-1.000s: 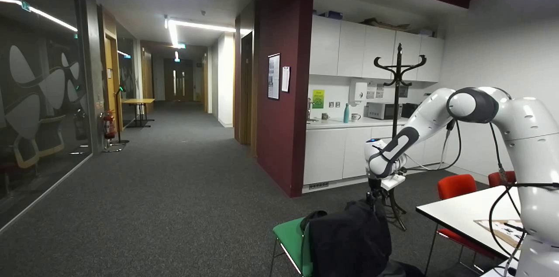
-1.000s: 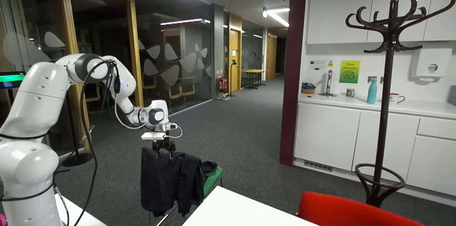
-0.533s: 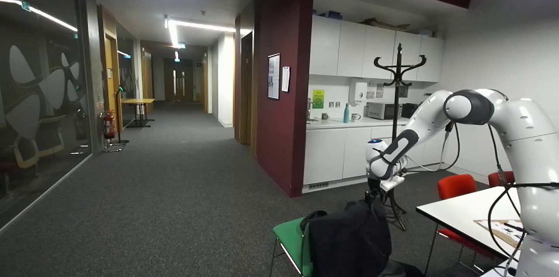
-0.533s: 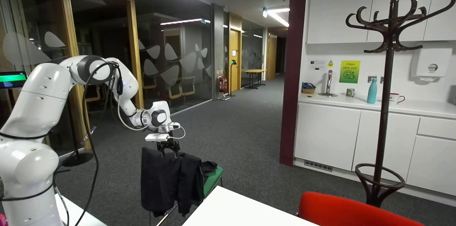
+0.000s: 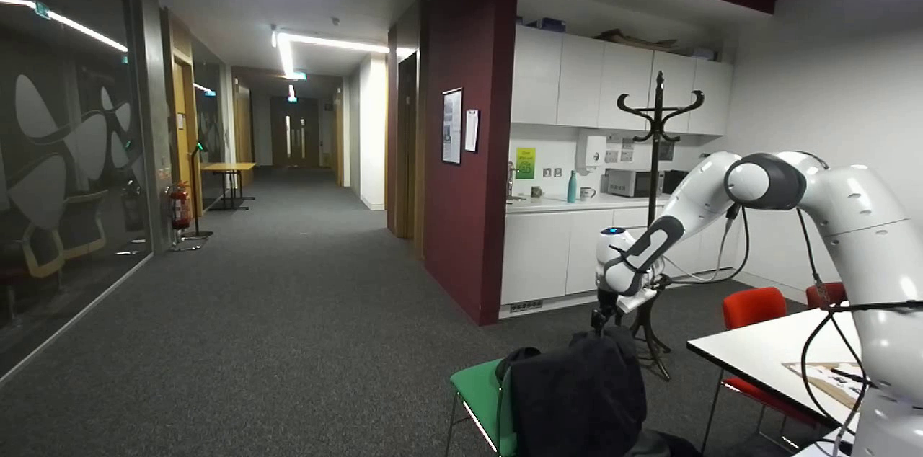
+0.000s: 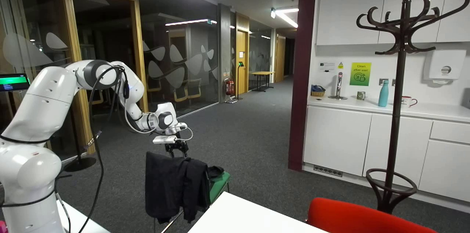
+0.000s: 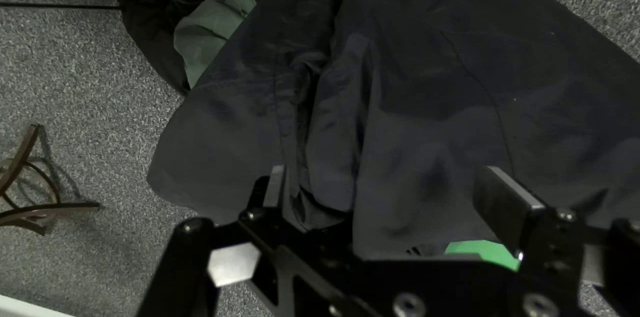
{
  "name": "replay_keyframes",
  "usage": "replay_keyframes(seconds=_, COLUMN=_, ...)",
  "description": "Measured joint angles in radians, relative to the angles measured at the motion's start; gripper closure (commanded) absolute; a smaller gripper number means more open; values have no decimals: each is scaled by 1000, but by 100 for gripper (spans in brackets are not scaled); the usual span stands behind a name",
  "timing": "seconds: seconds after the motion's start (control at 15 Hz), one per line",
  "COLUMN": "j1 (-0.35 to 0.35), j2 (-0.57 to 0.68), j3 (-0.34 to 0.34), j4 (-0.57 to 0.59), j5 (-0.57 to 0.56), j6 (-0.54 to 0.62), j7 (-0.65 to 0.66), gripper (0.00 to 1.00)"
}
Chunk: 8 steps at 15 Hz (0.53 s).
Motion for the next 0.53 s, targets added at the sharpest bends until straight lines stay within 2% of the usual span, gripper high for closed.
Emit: replay_keyframes(seconds=0.53, j1=1, j2=66, j3=26, j4=68, j5=9, j6=0, j7=-3, gripper=0)
